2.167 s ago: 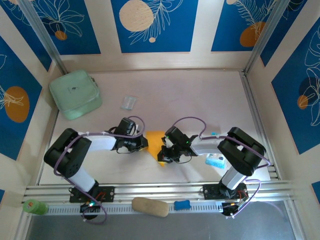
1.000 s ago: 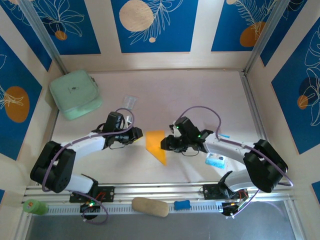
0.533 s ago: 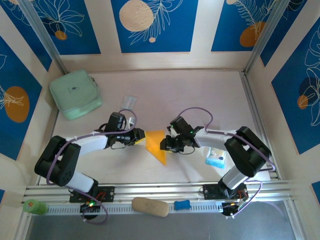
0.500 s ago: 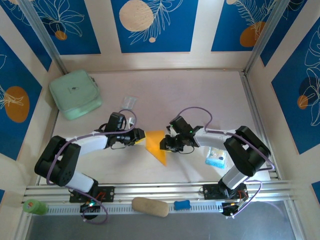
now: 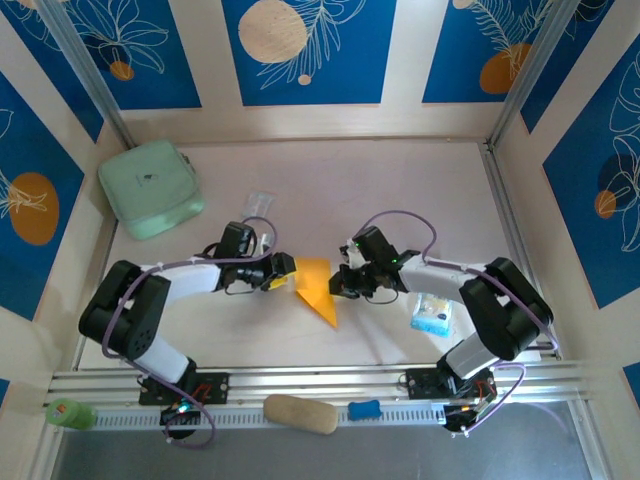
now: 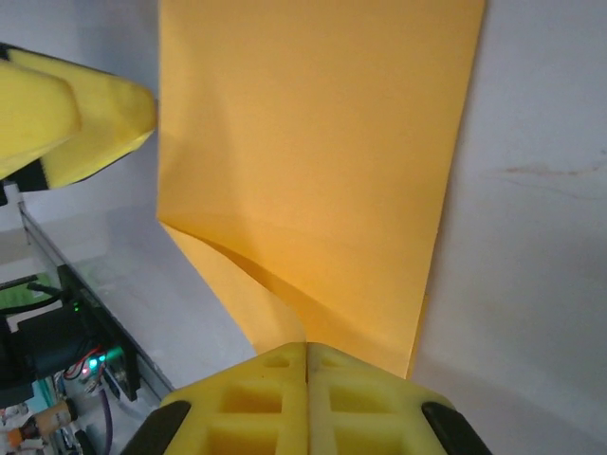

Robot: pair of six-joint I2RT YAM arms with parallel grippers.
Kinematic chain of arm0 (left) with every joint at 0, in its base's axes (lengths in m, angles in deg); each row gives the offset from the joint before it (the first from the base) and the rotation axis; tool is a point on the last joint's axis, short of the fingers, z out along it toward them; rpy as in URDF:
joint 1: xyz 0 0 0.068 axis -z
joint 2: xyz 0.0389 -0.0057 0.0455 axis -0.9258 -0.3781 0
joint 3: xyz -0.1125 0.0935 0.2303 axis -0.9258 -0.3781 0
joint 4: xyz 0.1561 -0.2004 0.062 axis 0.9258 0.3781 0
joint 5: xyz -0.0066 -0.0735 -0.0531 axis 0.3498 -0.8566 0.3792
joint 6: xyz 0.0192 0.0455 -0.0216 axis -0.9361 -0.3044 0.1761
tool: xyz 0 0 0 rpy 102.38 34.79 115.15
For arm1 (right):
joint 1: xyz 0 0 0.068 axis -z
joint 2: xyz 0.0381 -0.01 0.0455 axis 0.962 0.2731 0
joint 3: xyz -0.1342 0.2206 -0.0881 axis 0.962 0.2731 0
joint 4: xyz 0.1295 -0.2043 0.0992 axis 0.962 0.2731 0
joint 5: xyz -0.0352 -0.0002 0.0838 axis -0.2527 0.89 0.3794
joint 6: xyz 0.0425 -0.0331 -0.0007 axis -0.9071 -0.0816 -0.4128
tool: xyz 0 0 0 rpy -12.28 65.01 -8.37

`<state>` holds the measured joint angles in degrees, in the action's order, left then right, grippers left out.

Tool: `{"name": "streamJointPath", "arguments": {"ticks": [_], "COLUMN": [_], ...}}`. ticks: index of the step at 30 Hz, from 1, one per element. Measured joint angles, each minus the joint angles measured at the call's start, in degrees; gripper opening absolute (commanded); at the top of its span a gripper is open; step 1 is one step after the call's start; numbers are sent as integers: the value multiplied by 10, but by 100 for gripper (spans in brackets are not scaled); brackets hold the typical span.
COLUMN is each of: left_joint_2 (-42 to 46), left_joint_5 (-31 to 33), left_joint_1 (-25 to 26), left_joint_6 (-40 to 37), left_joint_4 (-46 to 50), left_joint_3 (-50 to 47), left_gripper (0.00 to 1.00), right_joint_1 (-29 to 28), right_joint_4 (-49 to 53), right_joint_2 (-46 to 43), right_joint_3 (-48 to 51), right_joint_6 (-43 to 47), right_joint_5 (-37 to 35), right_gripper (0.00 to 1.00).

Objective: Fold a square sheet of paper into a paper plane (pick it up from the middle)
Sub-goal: Perform the fourth fold on the wing at the bottom-center of the table.

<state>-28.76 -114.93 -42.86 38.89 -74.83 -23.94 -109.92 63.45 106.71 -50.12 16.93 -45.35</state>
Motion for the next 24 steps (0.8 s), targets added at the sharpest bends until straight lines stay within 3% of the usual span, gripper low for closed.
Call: {"name": "streamJointPath", "arguments": {"ticks": [18, 24], "left_joint_2": [-87, -108], "left_joint_5": [-38, -46], "left_joint_1": [19, 28], "left_joint_6": [32, 40], "left_joint_4": [-45, -61], "left_joint_3": [43, 48], "left_gripper": [45, 21], "right_joint_1": [31, 36], "right_joint_4": [-41, -45], "right_joint_2": [-10, -19], "right_joint_3": [31, 38], "right_joint_6": [10, 11], "right_joint_5": [46, 49], "right_gripper": [6, 7]}}
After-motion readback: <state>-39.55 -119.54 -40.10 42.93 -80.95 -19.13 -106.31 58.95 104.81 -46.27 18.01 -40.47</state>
